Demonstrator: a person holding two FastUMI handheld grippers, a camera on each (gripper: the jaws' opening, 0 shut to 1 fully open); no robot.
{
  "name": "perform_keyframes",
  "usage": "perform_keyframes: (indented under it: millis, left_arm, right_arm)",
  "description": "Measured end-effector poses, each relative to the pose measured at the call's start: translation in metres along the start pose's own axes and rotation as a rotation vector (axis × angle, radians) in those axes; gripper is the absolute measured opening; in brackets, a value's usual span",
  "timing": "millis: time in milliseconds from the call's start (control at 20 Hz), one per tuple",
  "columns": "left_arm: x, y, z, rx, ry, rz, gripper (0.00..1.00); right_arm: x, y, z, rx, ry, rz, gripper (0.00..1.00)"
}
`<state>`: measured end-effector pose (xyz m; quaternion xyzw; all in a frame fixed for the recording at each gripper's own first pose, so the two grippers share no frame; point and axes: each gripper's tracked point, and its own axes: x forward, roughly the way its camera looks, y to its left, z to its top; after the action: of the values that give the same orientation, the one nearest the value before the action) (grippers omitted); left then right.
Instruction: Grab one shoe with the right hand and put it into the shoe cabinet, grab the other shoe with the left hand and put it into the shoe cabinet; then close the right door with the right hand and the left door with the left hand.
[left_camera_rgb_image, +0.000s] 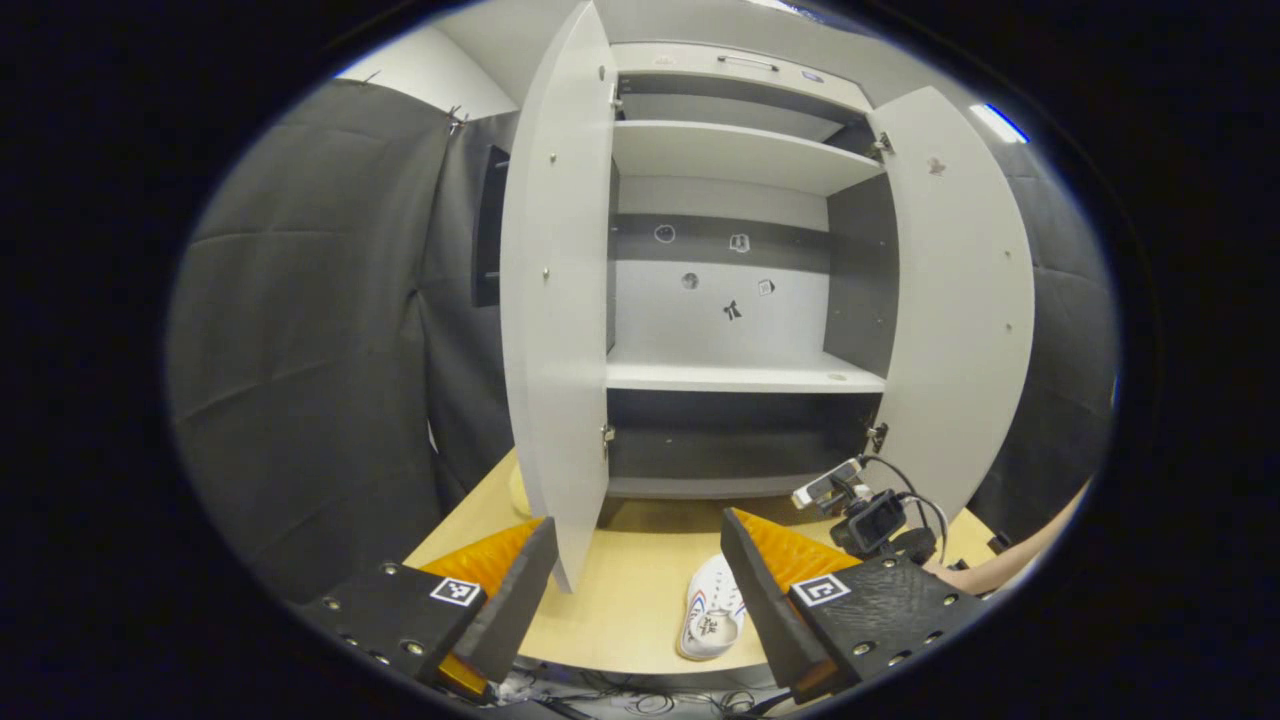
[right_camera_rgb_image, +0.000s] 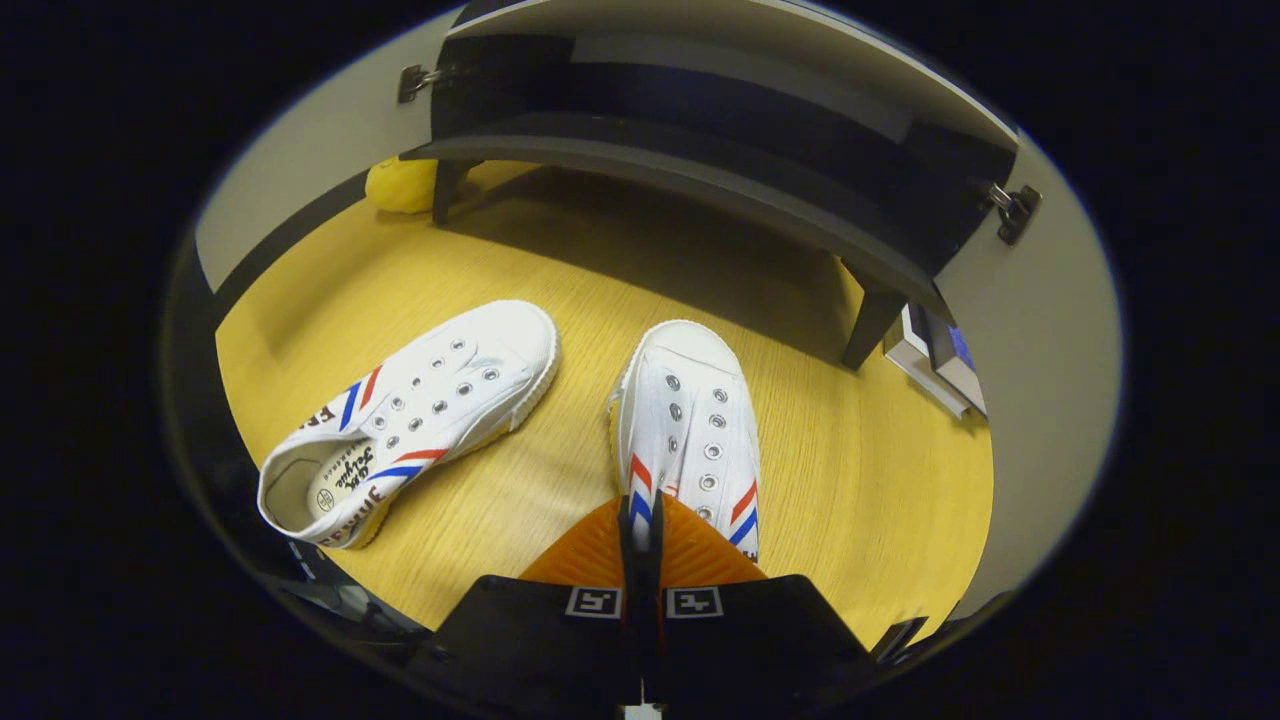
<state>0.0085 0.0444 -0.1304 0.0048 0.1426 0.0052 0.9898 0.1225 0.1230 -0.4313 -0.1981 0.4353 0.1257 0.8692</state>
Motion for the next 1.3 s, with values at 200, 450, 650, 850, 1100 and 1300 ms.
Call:
perform_keyframes:
  millis: [200,450,650,850,1100,1300]
  left_arm:
    - [0.001,-0.006,-0.002,0.016,-0.002,-0.016,0.96]
    - [0.006,-0.007,-0.005,0.03,0.005,-0.037,0.96]
    - [0.011,-0.013,-0.003,0.055,0.003,-0.071,0.96]
    - [0.016,-0.022,0.005,0.067,-0.015,-0.126,0.96]
    - [0.019,-0.03,0.019,0.126,-0.058,-0.176,0.94]
    - [0.021,-0.03,0.028,0.132,-0.089,-0.197,0.94]
  right_arm:
    - [-0.015,-0.004,0.003,0.126,-0.001,0.043,0.02]
    - [-0.049,-0.012,0.015,0.151,-0.041,0.045,0.02]
    - [-0.091,-0.024,0.049,0.158,-0.115,0.03,0.02]
    - [-0.139,-0.03,0.097,0.147,-0.237,0.011,0.02]
    - [-0.201,-0.036,0.163,0.167,-0.373,0.01,0.02]
    - [-0.236,-0.045,0.223,0.169,-0.472,0.004,0.02]
